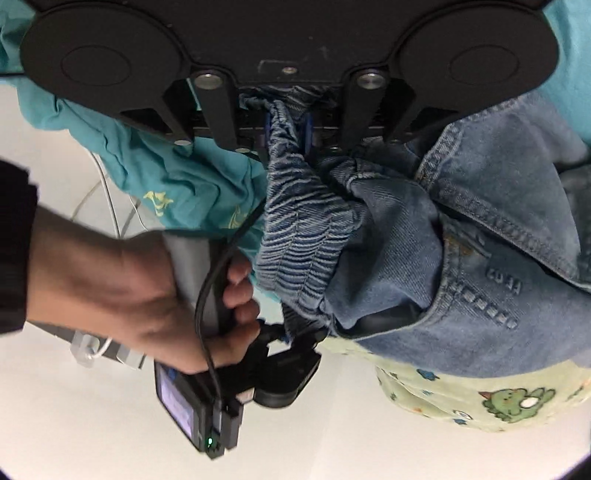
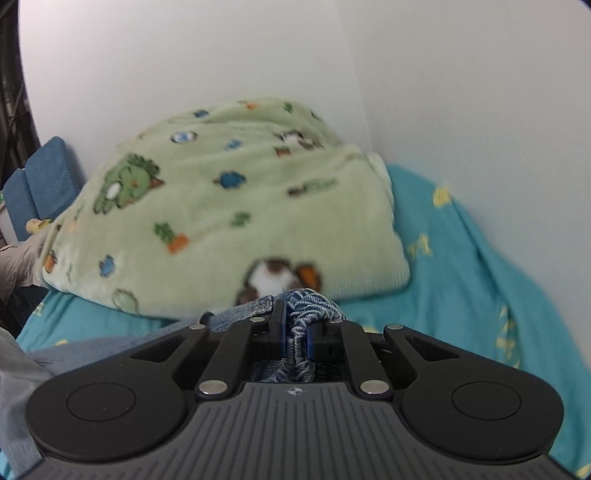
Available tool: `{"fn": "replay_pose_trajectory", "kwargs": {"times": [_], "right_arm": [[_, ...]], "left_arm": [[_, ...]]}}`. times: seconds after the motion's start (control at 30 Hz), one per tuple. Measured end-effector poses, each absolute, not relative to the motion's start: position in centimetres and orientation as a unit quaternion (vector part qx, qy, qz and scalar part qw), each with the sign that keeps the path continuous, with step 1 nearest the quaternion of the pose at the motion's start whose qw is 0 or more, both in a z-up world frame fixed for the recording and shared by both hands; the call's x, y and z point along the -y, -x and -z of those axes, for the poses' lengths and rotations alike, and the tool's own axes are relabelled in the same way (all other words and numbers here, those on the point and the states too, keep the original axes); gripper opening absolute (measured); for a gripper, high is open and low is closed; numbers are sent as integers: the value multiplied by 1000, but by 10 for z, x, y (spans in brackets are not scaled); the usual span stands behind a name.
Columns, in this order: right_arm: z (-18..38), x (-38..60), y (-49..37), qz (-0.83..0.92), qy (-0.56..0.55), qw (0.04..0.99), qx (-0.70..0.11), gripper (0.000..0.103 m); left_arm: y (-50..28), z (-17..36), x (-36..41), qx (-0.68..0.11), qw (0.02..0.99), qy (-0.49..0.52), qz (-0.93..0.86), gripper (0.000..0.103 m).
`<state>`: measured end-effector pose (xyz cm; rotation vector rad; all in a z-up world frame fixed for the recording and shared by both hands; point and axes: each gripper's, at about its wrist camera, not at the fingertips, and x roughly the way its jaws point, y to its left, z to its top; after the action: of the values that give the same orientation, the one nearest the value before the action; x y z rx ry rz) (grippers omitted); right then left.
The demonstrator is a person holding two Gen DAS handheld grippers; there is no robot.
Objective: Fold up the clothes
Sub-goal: 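Lift the jeans by the waistband with both tools and flip them over, then open both tools to release the jeans flat on the bed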
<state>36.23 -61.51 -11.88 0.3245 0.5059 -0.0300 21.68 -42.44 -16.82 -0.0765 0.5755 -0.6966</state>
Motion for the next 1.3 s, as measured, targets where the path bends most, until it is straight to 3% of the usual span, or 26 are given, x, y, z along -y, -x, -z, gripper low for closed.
{"fn": "replay_pose_trajectory", "kwargs": {"times": [0.07, 0.1, 0.13, 0.17, 0.23, 0.3, 0.8, 1.3], "right_arm": [[127, 620, -360, 15, -180, 950, -253, 12], [126, 621, -358, 13, -188, 949, -253, 12], [125, 621, -355, 13, -190, 948, -255, 19], [121, 618, -352, 17, -180, 949, -260, 33], [113, 613, -344, 23, -162, 949, -269, 48], [104, 612, -330, 24, -157, 950, -269, 49], [31, 571, -207, 60, -152, 961, -225, 53], [29, 464, -155, 81, -190, 958, -200, 53]], "left_arm": [[-217, 168, 422, -286, 892, 38, 349, 21], [-215, 168, 423, -289, 887, 32, 360, 33], [-209, 163, 421, -287, 884, 29, 368, 44], [-203, 159, 419, -285, 881, 26, 377, 47], [-191, 150, 414, -277, 877, 18, 392, 56], [-178, 140, 409, -267, 878, -4, 397, 63], [-112, 31, 312, -225, 899, 7, 376, 63], [-41, -13, 207, -228, 892, -18, 389, 64]]}}
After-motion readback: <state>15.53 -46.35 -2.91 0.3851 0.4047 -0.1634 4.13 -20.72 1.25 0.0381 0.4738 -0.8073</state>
